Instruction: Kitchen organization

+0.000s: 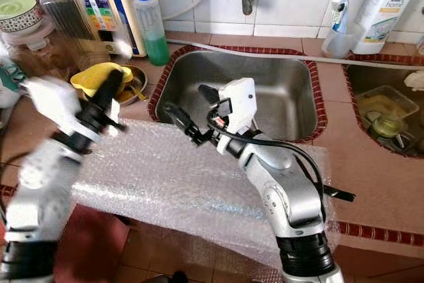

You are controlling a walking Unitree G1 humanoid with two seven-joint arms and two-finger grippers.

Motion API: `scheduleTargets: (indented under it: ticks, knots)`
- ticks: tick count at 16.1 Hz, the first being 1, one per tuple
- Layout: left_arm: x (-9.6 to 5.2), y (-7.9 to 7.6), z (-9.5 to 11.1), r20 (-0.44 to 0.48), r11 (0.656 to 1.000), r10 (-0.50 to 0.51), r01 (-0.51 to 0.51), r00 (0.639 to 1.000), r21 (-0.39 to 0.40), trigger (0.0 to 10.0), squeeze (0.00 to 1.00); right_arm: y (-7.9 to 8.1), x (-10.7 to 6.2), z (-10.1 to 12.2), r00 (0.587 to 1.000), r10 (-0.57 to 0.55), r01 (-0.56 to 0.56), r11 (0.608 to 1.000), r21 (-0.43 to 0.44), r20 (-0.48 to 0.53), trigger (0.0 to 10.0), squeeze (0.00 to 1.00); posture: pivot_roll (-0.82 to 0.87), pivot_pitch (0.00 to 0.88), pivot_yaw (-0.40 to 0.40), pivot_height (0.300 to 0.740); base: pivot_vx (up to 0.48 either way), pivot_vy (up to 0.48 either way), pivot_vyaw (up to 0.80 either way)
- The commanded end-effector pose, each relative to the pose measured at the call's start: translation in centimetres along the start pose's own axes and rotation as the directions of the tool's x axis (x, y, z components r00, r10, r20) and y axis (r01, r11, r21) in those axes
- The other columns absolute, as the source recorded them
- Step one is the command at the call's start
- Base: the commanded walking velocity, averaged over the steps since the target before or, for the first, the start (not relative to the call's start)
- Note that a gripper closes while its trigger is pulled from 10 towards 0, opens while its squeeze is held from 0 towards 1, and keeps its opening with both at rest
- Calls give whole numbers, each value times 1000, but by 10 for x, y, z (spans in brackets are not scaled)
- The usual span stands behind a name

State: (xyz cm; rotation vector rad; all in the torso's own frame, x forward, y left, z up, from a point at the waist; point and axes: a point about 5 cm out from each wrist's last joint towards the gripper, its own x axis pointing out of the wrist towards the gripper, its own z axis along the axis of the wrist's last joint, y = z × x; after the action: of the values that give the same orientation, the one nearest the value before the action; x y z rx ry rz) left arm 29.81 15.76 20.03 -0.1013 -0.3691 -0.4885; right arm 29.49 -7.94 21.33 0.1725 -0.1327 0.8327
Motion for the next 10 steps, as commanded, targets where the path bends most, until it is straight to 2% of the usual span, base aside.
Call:
scheduleTargets:
  ticks: [1,3,6,7,8,10]
  knots:
    - [-2,-2,0,3,999,-26,25,1000,28,0,0,4,3,11,999,18,-18,1000,4,39,10000,0,-204,110,105,740,0,0,0]
    - [-6,-5,-8,-16,999,-17,18,1000,38,0,0,3,5,18,997,9,-14,998,61,76,10000,0,-206,111,106,740,0,0,0]
    - [-2,-14,-8,-3,998,-49,49,999,44,0,0,2,6,20,996,-4,-4,995,95,88,10000,0,-206,111,105,740,0,0,0]
    - [-1,-19,-9,-8,995,-86,87,996,59,0,0,2,7,20,996,-6,-5,993,115,93,10000,0,-206,111,105,740,0,0,0]
    - [3,-30,-13,-30,982,-165,167,986,88,0,0,1,9,18,995,-7,-10,985,171,97,10000,0,-203,111,104,740,0,0,0]
    - [6,-38,-18,-46,971,-218,221,975,93,0,0,0,10,16,995,0,-19,980,199,96,10000,0,-202,113,107,740,0,0,0]
